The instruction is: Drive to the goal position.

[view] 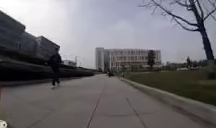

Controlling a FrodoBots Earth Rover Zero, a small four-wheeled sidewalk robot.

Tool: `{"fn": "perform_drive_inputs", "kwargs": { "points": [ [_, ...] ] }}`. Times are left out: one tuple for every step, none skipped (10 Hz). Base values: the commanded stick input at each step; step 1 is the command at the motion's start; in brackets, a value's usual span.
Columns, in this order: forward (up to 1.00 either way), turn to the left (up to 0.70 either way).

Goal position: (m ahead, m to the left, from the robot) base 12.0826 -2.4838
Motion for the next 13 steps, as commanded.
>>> {"fn": "perform_drive_inputs", "kwargs": {
  "points": [
    [0.7, 0.0],
    [0.7, 0.0],
    [0.7, 0.0],
    [0.7, 0.0],
    [0.7, 0.0],
    [0.7, 0.0],
    [0.7, 0.0],
    [0.7, 0.0],
    [0.7, 0.0],
    [0.7, 0.0],
    [0.7, 0.0],
    [0.7, 0.0],
    [0.7, 0.0]
  ]
}}
